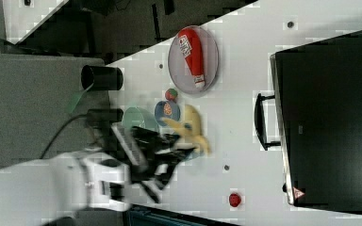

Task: Pick banana from table and place on oven.

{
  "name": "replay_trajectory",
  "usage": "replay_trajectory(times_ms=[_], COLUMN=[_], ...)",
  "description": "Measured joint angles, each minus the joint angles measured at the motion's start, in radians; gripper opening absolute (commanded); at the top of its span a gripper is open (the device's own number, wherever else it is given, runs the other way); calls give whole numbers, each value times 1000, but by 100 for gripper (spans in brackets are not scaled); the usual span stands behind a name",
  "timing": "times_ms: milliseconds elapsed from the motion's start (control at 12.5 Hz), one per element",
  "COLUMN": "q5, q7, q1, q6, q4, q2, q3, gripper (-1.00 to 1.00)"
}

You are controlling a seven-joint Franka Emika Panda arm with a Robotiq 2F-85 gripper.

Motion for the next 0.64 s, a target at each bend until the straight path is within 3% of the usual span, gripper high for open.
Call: replay_trajectory(times_ms=[640], q5=[-31], q7=[-487], q1=[-48], q6=[133], q4=[125], q2=[404], q3=[-201], gripper=[-64])
